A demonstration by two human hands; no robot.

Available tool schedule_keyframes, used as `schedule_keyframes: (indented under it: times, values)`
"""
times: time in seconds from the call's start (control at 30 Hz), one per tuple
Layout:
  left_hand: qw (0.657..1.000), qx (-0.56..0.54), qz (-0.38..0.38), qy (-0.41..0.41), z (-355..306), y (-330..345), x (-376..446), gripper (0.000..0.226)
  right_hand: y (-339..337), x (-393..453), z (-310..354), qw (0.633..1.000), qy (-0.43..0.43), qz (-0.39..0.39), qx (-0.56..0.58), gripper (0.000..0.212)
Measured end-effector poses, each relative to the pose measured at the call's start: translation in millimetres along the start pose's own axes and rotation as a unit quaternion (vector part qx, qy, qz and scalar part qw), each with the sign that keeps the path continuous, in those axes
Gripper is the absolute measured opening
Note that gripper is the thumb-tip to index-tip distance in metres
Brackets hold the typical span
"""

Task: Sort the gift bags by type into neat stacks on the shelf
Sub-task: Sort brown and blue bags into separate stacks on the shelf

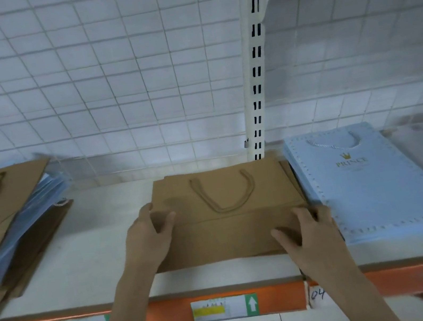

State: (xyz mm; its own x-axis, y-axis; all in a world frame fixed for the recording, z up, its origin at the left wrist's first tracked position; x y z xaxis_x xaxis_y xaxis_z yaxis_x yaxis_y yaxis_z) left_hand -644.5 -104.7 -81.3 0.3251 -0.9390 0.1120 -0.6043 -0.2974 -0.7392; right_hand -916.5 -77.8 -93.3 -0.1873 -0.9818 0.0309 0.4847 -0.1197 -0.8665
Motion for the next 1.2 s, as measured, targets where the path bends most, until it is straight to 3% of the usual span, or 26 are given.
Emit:
schedule_keyframes:
  times: [0.1,0.2,0.27,0.33,0.47,0.63,0.83,1.03,1.2]
  values:
    - [0.999,-0.033,0.024,0.012,1.4,-9.1,-12.3,0.072,-5.4,-7.2,-5.0,0.997,-0.024,0.052,0.05,0.077]
    - [0.995,-0.021,0.101,0.011,8.5,-17.3,-28.1,0.103,-8.8,-8.7,-10.9,0.991,-0.043,0.107,0.071,0.09]
    - [0.987,0.003,0.162,0.016,13.1,-21.8,-38.9,0.126,-9.0,-9.7,-13.5,0.989,-0.054,0.124,0.058,0.092]
    - [0.977,0.043,0.203,0.037,13.2,-22.4,-46.7,0.133,-9.1,-10.9,-14.8,0.991,-0.06,0.111,0.047,0.088]
    - [0.977,0.092,0.171,0.084,8.3,-17.7,-46.3,0.107,-8.9,-11.9,-13.5,0.995,-0.052,0.077,0.031,0.079]
    - [0.982,0.099,0.128,0.095,0.7,-15.6,-43.7,0.091,-12.5,-9.7,-12.8,0.999,-0.028,0.04,0.0,0.066]
    - [0.976,0.111,0.146,0.115,11.4,-16.5,-40.6,0.076,-11.1,-18.3,11.1,0.994,-0.032,0.001,-0.106,0.05]
    - [0.971,0.096,0.136,0.173,28.5,-41.4,-34.5,0.063,-0.2,-33.3,66.8,0.994,-0.059,-0.022,-0.089,0.037]
    - [0.966,0.105,0.087,0.218,76.2,-106.4,-20.3,0.059,49.9,-57.2,147.5,0.995,-0.08,-0.026,-0.05,0.033]
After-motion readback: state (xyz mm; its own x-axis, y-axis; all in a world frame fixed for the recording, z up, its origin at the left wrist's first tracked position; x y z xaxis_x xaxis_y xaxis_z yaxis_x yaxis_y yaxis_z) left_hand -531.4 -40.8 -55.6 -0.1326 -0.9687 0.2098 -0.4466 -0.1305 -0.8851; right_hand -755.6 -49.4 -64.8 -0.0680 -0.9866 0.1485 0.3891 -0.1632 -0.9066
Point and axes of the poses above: each hand's wrist, its own x-axis towards the middle knuckle, its own y-axis out of the palm, z = x × y, the point moved 3 cm from there along x, towards the middle knuckle, and after that the axes turned 4 degrees about y, right-handed, at the moved point
